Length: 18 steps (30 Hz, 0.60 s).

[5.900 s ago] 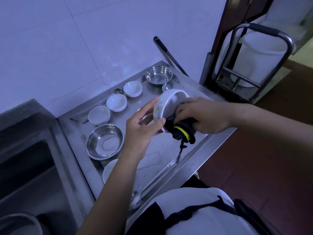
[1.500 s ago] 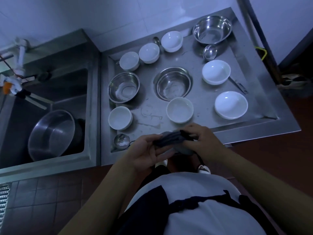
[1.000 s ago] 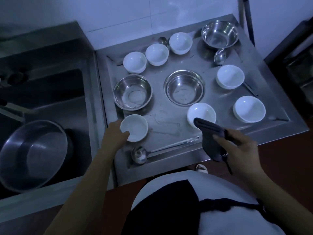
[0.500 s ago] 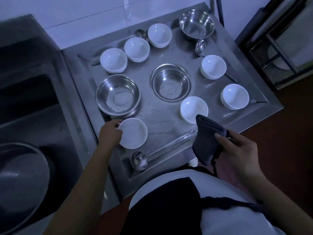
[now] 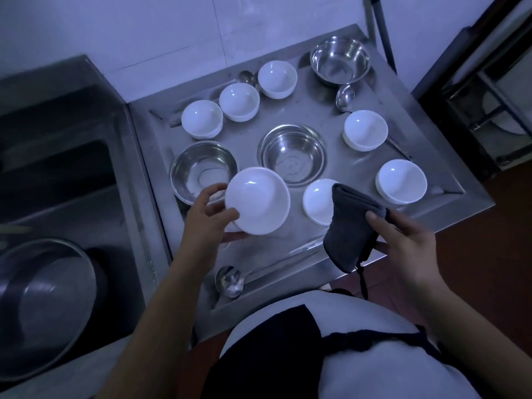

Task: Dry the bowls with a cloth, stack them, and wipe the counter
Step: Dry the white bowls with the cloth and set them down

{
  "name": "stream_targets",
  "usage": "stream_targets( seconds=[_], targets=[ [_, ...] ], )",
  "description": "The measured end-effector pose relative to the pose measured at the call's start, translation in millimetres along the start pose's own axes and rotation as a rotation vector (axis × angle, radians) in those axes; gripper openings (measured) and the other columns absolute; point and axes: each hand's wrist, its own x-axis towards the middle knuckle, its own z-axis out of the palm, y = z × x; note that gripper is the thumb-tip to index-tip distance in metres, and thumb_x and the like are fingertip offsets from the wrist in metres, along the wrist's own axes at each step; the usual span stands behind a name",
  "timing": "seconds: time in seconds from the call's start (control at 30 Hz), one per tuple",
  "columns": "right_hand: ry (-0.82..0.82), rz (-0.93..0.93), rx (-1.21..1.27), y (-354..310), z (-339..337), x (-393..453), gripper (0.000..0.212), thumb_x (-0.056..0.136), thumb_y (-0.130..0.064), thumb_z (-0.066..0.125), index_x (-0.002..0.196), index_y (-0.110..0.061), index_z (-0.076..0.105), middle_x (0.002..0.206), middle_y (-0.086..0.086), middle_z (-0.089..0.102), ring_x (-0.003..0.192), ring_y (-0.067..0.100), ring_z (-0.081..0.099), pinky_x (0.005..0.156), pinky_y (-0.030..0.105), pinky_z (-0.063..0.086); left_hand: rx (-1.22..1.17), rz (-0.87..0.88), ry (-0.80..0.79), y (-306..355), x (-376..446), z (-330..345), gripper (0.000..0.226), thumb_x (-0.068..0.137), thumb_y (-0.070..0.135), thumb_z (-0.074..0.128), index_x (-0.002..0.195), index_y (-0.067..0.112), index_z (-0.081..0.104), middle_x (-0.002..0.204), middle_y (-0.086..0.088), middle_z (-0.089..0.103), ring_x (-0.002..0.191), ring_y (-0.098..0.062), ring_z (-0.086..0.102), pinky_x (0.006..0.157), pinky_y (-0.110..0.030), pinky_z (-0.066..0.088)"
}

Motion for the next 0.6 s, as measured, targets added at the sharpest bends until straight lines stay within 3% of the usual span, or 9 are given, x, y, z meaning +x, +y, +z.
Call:
stream_targets(
  seconds=[0.23, 0.4, 0.5, 0.6],
  targets=[
    [-0.037, 0.009, 0.183, -34.0, -18.5, 36.6, 0.011, 0.094, -0.015, 0.067, 0.097, -0.015, 0.078, 0.091, -0.005, 0.076, 0.087, 0.009, 0.069, 0.072, 0.034, 0.059, -0.010, 0.187, -0.069, 34.6, -26.3, 75.5, 0.056, 0.085, -0.012, 0.068, 0.115, 0.036, 0.065, 0.116, -0.014, 0.072, 0.107, -0.033, 0.070, 0.075, -0.046, 0.062],
    [-0.092, 0.047, 0.327, -46.7, -37.5, 51.5, 0.014, 0.093, -0.016, 0.068, 0.085, -0.016, 0.079, 0.087, 0.001, 0.073, 0.088, 0.017, 0.068, 0.077, 0.044, 0.061, -0.003, 0.329, -0.105, 54.0, -37.1, 131.0, 0.059, 0.080, -0.006, 0.078, 0.121, 0.035, 0.063, 0.120, -0.009, 0.070, 0.111, -0.029, 0.069, 0.079, -0.048, 0.062],
    [-0.129, 0.061, 0.403, -56.2, -47.5, 61.2, 0.016, 0.094, -0.015, 0.067, 0.082, -0.015, 0.077, 0.087, 0.004, 0.071, 0.088, 0.020, 0.069, 0.073, 0.042, 0.060, 0.049, 0.450, -0.134, 66.0, -41.2, 165.9, 0.064, 0.078, -0.004, 0.079, 0.125, 0.035, 0.060, 0.124, -0.003, 0.068, 0.117, -0.028, 0.064, 0.079, -0.048, 0.062],
    [-0.187, 0.050, 0.453, -72.3, -58.2, 66.3, 0.012, 0.094, -0.014, 0.066, 0.091, -0.012, 0.077, 0.095, 0.006, 0.076, 0.094, 0.022, 0.072, 0.071, 0.038, 0.059, 0.076, 0.541, -0.183, 80.5, -47.9, 198.2, 0.063, 0.079, 0.000, 0.076, 0.127, 0.037, 0.059, 0.127, -0.004, 0.067, 0.120, -0.027, 0.062, 0.078, -0.042, 0.061]
  ],
)
